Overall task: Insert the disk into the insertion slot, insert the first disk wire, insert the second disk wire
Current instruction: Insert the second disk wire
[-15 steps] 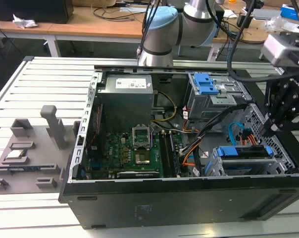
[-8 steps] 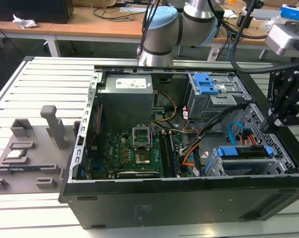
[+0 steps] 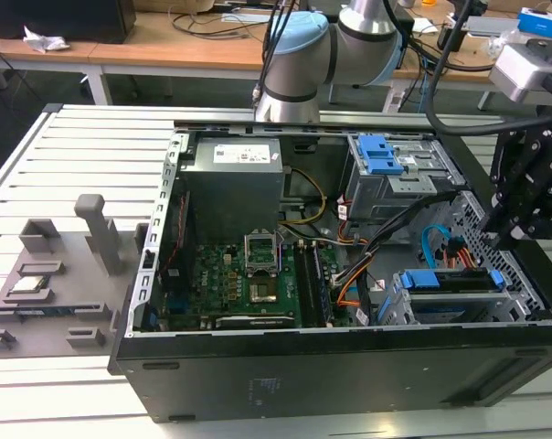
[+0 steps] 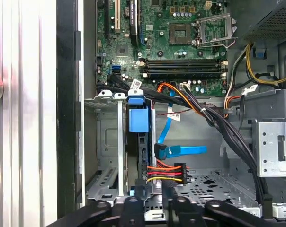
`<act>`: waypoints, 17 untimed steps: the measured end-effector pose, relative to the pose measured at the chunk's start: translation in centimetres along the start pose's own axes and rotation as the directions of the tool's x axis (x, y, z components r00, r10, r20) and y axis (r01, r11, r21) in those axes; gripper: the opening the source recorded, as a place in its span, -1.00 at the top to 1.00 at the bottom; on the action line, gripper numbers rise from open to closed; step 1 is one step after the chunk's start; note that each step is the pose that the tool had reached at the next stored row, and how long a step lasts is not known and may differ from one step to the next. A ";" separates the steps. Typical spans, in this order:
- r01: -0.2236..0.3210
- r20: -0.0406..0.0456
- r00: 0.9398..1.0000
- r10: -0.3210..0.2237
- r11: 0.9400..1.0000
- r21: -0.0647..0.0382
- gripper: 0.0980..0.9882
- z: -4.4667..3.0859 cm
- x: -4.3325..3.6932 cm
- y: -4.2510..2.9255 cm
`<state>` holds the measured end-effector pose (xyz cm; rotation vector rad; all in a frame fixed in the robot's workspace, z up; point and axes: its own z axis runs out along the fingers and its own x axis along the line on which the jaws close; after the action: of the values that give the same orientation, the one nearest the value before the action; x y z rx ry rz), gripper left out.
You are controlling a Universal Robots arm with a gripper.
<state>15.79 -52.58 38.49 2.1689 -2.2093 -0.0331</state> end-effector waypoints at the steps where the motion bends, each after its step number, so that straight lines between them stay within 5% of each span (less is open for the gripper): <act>1: 0.000 0.000 1.000 0.000 1.000 0.000 0.54 0.01 0.00 0.05; 4: 0.000 0.000 1.000 0.000 1.000 0.000 0.54 0.91 -0.60 1.95; 9: 0.000 0.000 1.000 0.000 1.000 0.000 0.54 1.53 -0.67 3.38; 15: 0.000 -0.004 1.000 0.000 1.000 0.000 0.57 1.87 -0.68 3.49; 17: 0.000 -0.005 1.000 0.000 1.000 0.000 0.85 1.87 -0.68 3.49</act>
<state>12.23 -51.87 36.77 2.1665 -2.2071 -0.0280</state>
